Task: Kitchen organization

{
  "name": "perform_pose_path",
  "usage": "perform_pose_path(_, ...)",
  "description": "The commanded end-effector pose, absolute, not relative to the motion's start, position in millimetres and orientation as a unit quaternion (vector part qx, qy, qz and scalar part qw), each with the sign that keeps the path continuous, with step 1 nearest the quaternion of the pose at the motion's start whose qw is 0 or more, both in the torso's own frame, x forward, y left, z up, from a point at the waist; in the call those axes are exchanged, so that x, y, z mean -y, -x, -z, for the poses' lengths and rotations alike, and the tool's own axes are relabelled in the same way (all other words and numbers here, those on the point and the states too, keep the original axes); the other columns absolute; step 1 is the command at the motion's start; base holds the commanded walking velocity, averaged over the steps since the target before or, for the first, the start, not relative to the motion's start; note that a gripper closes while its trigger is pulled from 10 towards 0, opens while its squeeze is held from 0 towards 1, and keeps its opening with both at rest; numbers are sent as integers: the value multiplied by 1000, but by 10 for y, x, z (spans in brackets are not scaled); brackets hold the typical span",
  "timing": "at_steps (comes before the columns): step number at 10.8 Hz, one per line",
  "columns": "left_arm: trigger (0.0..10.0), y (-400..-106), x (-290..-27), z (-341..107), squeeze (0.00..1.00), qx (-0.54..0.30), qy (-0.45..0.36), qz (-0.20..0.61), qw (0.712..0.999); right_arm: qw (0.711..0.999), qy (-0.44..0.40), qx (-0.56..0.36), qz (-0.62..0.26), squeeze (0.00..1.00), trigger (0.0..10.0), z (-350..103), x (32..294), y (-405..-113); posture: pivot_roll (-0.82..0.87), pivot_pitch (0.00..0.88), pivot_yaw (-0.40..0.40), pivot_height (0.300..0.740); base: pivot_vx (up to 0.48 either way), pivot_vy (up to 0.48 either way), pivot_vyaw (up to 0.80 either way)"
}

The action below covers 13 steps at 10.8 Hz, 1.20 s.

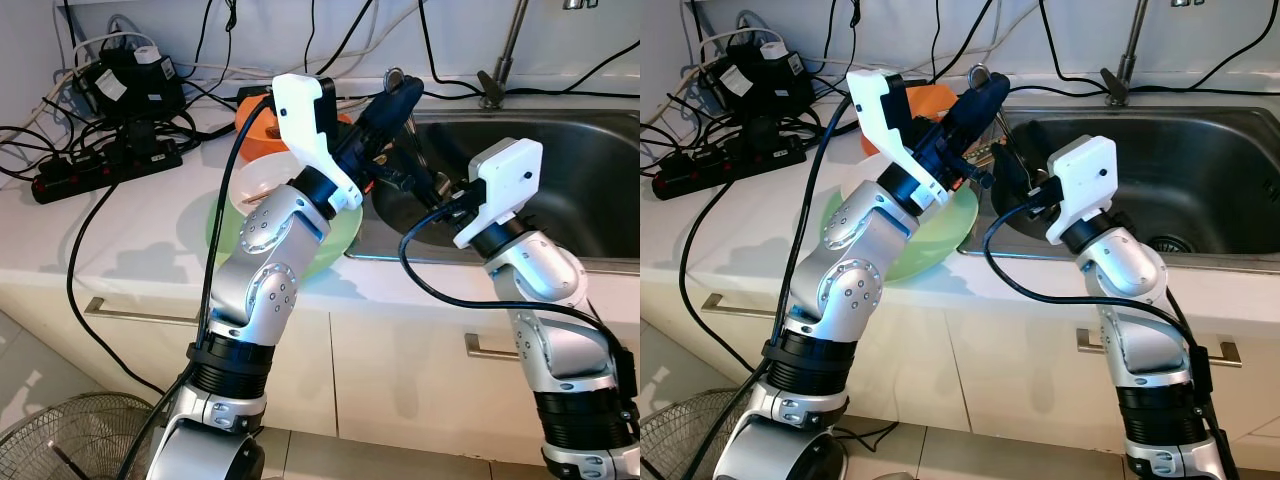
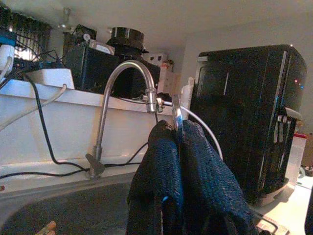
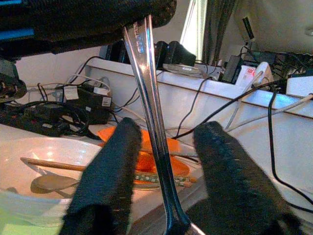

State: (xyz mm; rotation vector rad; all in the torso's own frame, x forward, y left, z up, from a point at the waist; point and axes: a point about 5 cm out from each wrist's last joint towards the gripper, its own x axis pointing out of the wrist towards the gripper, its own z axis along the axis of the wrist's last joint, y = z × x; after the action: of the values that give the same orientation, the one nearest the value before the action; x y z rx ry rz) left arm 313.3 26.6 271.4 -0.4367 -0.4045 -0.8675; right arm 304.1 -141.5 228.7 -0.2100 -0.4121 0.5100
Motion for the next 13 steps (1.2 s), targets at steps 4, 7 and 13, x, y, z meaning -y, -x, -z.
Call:
perform_pose_path(4,10000,-3096,-262,-2740,0,202,208,419,860,940,107,201,-252,0,0,-2270,1365,-3071,5,0,104,740,0,0,0)
perform_pose_path(7,10000,-3089,-265,-2737,0,204,203,419,861,941,106,199,-252,0,0,-2241,1347,-3071,3,0,104,740,0,0,0)
perform_pose_path(13,10000,-3098,-274,-2709,1000,201,197,412,867,948,113,206,-215,0,0,-2269,1432,-3143,-1,0,98,740,0,0,0)
